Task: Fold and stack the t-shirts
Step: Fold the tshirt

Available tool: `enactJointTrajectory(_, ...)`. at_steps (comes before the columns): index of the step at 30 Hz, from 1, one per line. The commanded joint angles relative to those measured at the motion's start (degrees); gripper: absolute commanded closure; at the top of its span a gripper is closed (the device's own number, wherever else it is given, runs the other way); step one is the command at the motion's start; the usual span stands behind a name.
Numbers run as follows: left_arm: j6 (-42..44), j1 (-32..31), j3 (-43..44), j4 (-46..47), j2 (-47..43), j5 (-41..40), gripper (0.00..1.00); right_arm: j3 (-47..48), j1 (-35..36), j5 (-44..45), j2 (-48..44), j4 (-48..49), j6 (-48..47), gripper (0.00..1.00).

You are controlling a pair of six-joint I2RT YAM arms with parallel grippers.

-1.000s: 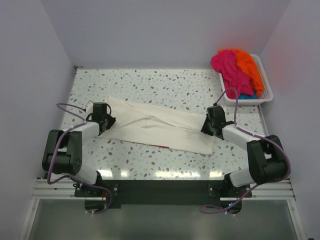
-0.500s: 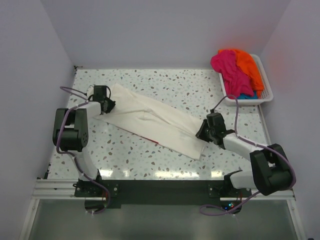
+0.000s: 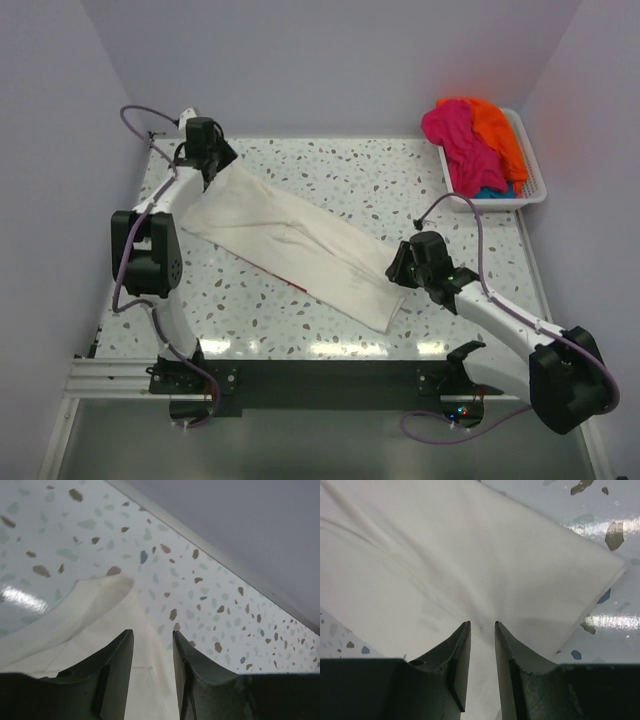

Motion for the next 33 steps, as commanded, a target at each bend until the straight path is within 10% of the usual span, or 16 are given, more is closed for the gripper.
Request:
enactJointTrajectory(1,7.8,-3.7,11.7,-5.6,6.7,1.7,0.58,5.2,0.1,2.8,2.0,-1.0,-3.6,0.70)
enactJointTrajectory(33,16.4,-13.3,14.1,-13.8,16.8,-9.6,0.58,9.4,0.1,-0.3,15.6,5.3,-4.3,0.70)
